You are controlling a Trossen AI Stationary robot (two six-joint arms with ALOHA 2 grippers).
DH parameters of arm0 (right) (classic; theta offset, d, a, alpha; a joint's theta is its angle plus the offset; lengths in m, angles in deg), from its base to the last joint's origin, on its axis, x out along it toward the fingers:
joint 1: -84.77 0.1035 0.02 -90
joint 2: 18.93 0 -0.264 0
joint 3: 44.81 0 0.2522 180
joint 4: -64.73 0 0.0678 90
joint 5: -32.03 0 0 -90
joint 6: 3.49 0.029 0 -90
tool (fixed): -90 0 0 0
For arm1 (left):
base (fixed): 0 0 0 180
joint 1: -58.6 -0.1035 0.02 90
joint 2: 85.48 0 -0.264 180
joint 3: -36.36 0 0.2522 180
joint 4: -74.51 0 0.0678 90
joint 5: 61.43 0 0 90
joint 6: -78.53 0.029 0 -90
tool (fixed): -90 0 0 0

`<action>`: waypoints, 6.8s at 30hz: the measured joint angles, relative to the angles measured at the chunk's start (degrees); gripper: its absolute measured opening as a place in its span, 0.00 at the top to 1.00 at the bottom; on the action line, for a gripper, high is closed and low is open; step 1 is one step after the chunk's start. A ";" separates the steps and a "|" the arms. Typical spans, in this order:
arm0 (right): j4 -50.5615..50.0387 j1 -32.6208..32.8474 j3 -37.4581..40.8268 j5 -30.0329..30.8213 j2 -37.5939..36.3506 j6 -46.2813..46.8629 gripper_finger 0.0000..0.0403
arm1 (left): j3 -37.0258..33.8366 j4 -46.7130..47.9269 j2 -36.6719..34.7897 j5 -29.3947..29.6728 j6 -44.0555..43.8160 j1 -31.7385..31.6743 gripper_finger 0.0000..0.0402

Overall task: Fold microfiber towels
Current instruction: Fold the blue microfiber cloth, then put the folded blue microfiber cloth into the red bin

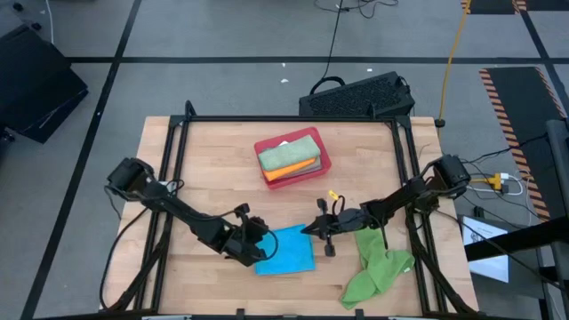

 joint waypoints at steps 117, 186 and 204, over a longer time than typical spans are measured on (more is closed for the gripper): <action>-2.26 11.68 -3.40 3.14 10.60 -10.08 0.84 | -3.97 -21.48 16.23 2.37 4.37 15.02 0.92; -29.75 -61.46 -18.11 -55.78 -13.08 -20.35 0.99 | -3.92 -9.34 -20.38 -11.89 39.49 -41.71 0.98; -36.93 -61.27 -18.11 -57.26 -13.29 -18.93 0.99 | -3.92 -6.63 -20.17 -20.59 29.87 -36.77 0.98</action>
